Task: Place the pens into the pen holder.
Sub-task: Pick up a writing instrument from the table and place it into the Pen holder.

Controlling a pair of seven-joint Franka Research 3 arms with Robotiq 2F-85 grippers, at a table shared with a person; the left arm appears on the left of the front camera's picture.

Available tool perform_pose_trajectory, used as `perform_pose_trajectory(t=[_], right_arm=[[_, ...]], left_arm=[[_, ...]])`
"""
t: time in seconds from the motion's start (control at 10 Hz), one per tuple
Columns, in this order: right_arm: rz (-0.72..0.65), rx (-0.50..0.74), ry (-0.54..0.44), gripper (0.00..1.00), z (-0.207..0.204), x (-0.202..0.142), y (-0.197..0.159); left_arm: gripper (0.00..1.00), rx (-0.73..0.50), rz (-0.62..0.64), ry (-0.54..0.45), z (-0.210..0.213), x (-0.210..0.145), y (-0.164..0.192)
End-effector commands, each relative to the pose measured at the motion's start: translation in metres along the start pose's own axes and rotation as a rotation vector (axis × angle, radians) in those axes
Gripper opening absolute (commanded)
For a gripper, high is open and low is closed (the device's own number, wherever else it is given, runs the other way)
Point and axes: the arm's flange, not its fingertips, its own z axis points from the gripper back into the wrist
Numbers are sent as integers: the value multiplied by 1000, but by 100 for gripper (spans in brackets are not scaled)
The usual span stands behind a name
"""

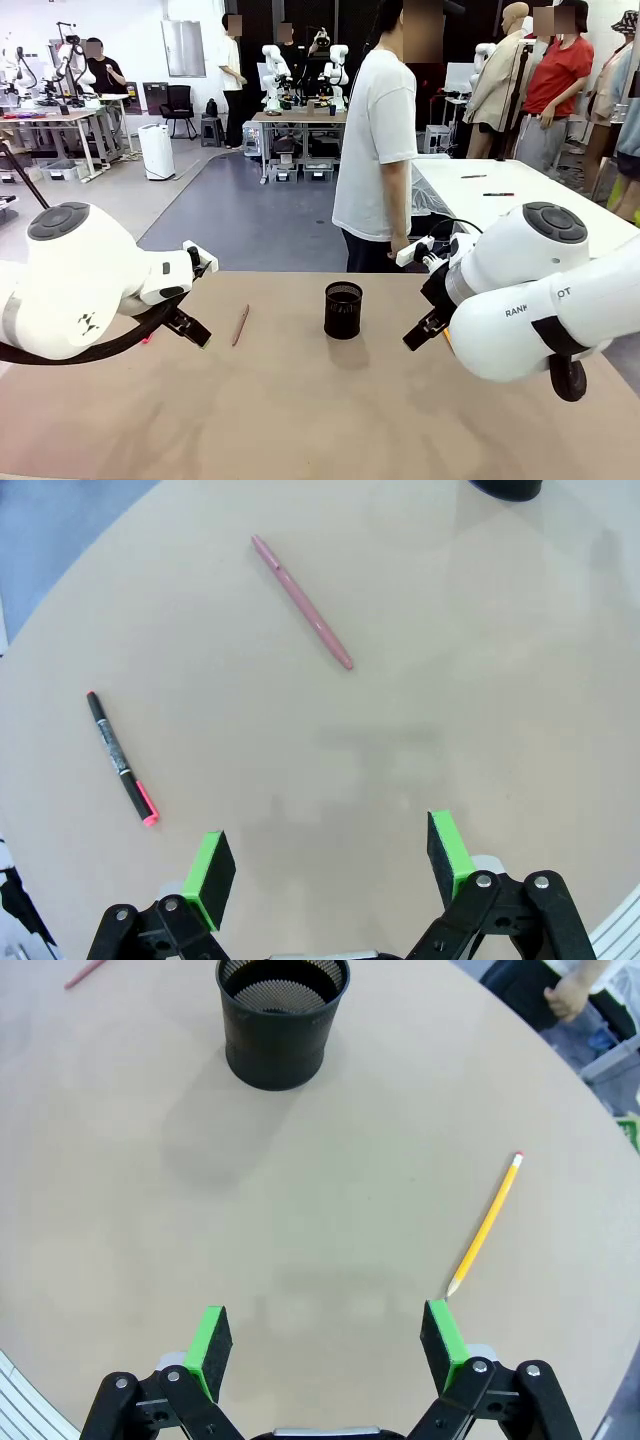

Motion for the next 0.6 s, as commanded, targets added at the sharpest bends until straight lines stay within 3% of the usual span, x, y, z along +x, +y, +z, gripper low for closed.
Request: perform_pose_trajectory(t=[0.0,0.5], right_arm=[[-1,0,0,100,0,0,0],[-1,0,0,100,0,0,0]], left_arm=[[100,0,0,0,0,0,0],[100,0,0,0,0,0,0]])
